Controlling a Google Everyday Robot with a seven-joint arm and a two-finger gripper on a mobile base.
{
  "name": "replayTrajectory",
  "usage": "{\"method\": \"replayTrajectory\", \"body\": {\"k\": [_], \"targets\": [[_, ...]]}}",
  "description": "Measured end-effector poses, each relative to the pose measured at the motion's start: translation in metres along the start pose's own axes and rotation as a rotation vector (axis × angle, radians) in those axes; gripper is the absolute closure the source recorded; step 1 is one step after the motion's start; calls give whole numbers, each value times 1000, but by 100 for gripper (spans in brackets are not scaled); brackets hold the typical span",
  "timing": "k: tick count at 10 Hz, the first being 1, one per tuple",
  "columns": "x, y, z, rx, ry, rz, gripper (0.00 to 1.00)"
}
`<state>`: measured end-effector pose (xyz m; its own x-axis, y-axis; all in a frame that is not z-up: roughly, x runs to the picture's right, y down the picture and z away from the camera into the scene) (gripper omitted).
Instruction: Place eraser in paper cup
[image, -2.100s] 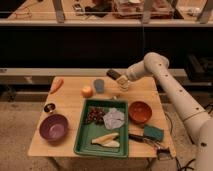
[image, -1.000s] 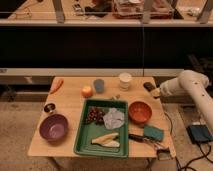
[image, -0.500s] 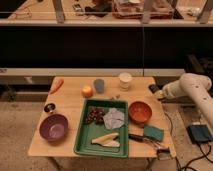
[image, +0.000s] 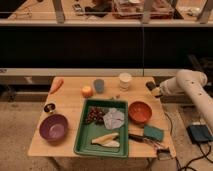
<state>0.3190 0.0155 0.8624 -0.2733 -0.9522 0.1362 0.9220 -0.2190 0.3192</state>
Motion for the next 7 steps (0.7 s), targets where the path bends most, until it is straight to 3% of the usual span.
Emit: {"method": "replayTrajectory", "body": {"k": [3, 7], "targets": [[10, -3, 3, 2, 4, -18, 100], [39, -4, 5, 6, 57, -39, 100]]}}
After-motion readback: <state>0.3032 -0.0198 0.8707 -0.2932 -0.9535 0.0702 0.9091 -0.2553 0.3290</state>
